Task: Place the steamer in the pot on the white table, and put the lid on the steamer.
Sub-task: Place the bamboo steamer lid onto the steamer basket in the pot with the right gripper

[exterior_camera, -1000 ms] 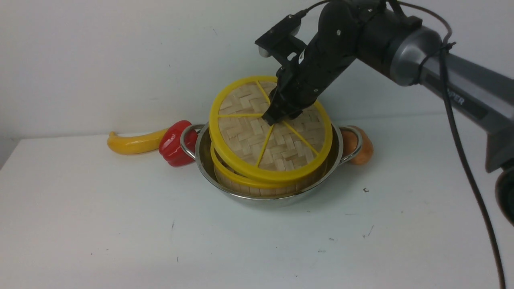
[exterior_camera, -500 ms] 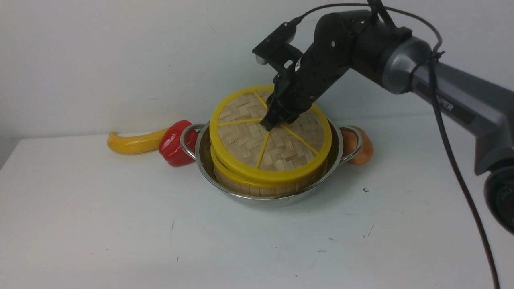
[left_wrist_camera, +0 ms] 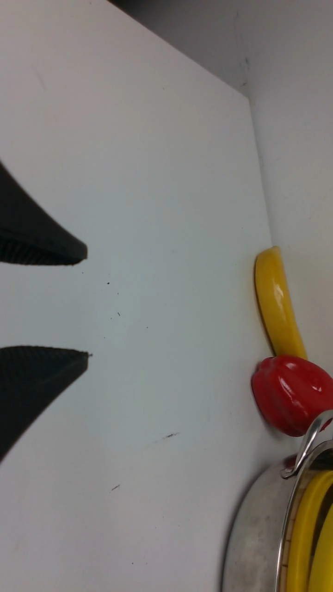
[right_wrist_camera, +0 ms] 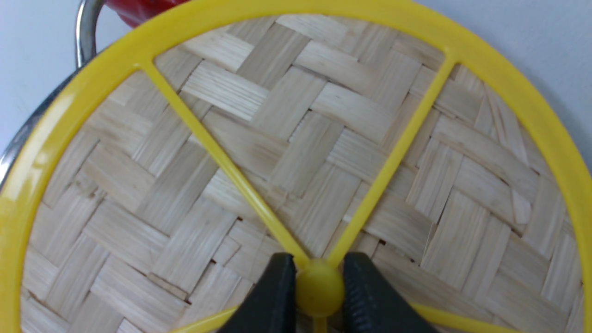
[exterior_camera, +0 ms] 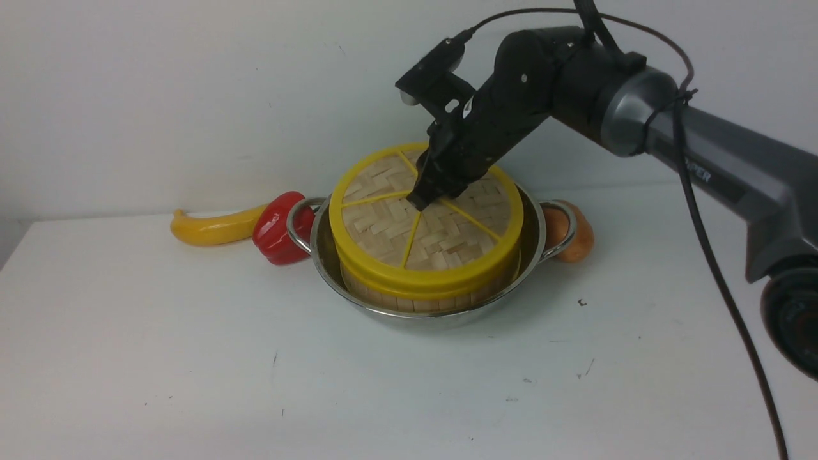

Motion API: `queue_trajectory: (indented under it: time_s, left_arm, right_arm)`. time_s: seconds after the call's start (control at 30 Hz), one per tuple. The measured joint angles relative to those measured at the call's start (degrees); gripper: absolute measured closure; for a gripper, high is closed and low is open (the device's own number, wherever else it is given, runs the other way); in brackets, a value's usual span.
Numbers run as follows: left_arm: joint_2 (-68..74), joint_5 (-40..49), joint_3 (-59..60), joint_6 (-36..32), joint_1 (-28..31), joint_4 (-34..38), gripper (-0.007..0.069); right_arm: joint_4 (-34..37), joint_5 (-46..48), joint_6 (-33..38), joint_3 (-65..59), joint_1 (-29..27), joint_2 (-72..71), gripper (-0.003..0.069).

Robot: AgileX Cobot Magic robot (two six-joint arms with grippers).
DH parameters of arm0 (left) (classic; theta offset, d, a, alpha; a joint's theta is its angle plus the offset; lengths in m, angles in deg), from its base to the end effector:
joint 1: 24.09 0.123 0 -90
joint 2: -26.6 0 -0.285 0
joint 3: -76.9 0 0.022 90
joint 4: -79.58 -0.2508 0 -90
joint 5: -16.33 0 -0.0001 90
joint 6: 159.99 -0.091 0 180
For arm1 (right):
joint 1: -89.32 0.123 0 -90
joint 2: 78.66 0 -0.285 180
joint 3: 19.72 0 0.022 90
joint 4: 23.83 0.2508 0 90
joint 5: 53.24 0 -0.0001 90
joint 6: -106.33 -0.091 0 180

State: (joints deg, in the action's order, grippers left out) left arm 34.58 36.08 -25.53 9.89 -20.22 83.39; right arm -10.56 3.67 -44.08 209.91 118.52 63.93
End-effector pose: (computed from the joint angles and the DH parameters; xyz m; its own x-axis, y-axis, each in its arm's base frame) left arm 0.0539 0.0016 0.1799 -0.2661 0.0960 -0.9591 -0.0157 0.9945 0.1039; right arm 0.4486 0.2708 0.2284 -0.4798 -0.6939 -0.5370 -0.8066 0.5897 -0.0413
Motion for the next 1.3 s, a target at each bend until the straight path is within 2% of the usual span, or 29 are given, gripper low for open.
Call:
queue_trajectory:
  time_s: [0.5, 1.3]
  left_arm:
    - [0.0, 0.0, 0.0, -0.16, 0.0, 0.0, 0.0383]
    - [0.0, 0.0, 0.0, -0.16, 0.0, 0.0, 0.0383]
  right_arm:
    - [-1.86, -0.65, -0.71, 0.0, 0.14, 0.68, 0.0518]
    - [-0.28, -1.34, 1.01, 0.05, 0.16, 1.47, 0.0518]
